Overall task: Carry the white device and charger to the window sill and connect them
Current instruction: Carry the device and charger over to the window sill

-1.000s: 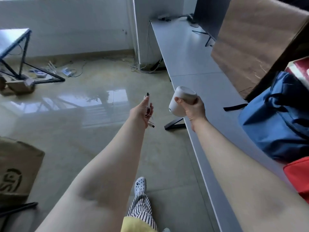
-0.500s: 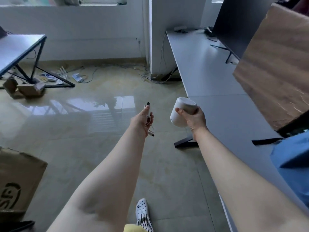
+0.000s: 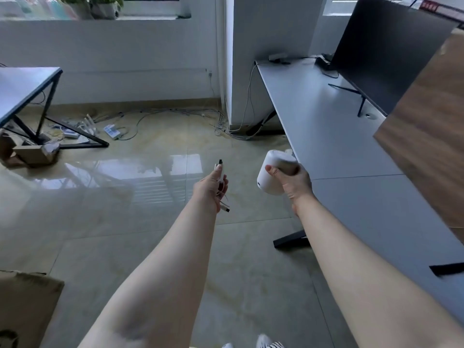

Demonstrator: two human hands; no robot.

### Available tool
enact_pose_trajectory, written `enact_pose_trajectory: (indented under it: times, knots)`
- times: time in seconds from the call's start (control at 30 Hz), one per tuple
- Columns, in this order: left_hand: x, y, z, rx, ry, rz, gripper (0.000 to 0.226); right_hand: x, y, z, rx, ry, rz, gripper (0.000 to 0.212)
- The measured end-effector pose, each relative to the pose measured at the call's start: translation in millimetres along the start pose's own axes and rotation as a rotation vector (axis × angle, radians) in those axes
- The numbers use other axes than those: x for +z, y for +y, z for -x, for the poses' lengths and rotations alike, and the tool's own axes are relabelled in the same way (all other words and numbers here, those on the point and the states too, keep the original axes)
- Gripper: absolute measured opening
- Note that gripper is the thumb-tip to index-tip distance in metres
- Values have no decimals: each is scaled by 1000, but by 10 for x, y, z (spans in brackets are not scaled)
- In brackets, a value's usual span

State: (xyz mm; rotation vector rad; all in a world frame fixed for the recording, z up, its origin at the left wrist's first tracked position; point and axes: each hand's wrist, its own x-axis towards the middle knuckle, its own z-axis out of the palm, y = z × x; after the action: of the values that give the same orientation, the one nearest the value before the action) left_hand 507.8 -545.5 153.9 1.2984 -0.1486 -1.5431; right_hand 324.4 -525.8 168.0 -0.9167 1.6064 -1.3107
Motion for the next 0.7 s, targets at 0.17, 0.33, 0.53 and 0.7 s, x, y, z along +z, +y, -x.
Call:
enact_pose_trajectory:
  times: [0.17, 0.33, 0.53, 0.7]
  knots:
    - [-36, 268, -359, 25, 36, 13, 21, 367, -65, -312, -4, -52, 4, 58]
    - [45, 559, -761, 51, 69, 10, 22, 767, -113, -757, 17, -95, -14, 57]
    - [375, 1037, -1357, 63, 87, 3, 20, 1178, -352, -1525, 37, -158, -18, 60]
    - [700, 1442, -1817, 85, 96, 20, 22, 1512, -564, -2192, 31, -219, -25, 68]
